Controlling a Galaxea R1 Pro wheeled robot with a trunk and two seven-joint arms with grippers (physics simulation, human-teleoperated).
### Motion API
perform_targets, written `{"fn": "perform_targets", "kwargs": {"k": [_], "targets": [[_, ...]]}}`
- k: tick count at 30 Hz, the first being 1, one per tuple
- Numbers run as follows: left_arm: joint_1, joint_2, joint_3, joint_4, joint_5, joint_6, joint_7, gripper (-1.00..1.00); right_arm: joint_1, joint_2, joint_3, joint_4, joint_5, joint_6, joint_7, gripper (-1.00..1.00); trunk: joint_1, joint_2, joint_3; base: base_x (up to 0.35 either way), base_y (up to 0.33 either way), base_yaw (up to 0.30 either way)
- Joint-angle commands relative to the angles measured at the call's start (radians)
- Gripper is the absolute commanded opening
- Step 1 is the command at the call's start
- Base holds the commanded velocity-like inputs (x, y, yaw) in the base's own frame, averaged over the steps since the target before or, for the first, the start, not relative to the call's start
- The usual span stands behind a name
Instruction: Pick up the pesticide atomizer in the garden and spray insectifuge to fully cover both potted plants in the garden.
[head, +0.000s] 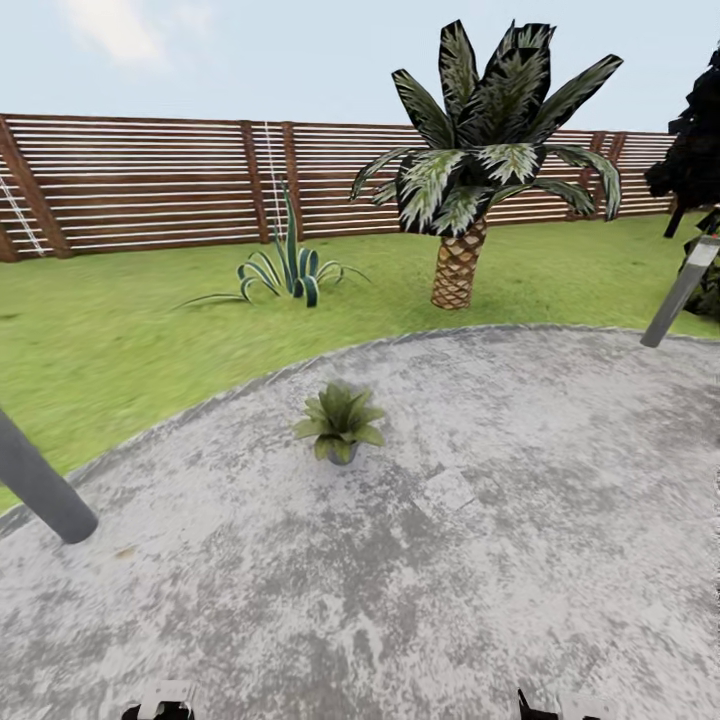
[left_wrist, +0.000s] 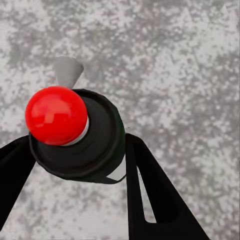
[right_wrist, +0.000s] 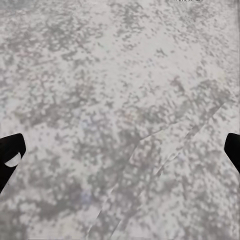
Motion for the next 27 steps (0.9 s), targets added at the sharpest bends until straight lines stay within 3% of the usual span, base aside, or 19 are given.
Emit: {"fn": "perform_targets", "kwargs": {"k": [1,15,27], "targets": [[0.000,0.000,0.009,0.000,-0.009,-0.003,-0.004,-1.00,-0.001,0.000,-0.006,0.001,0.010,-0.003,-0.003,1.00,0.000,0.000,-0.001,0.296,0.218,-0.292],[0.000,0.000,0.009,0.000,-0.009,-0.003,-0.004,-1.00,-0.001,0.002,-0.006,0.001,0.010,-0.003,-0.004,1.00,0.000,0.000,-0.001,0.219,0.270,-0.289],[0.000,0.000,0.009,0.000,-0.009,-0.002,-0.004,-1.00,-0.001,-0.003,-0.006,0.001,0.011,-0.003,-0.002,1.00,0.000,0.000,-0.001,0.179,0.296,-0.030]]}}
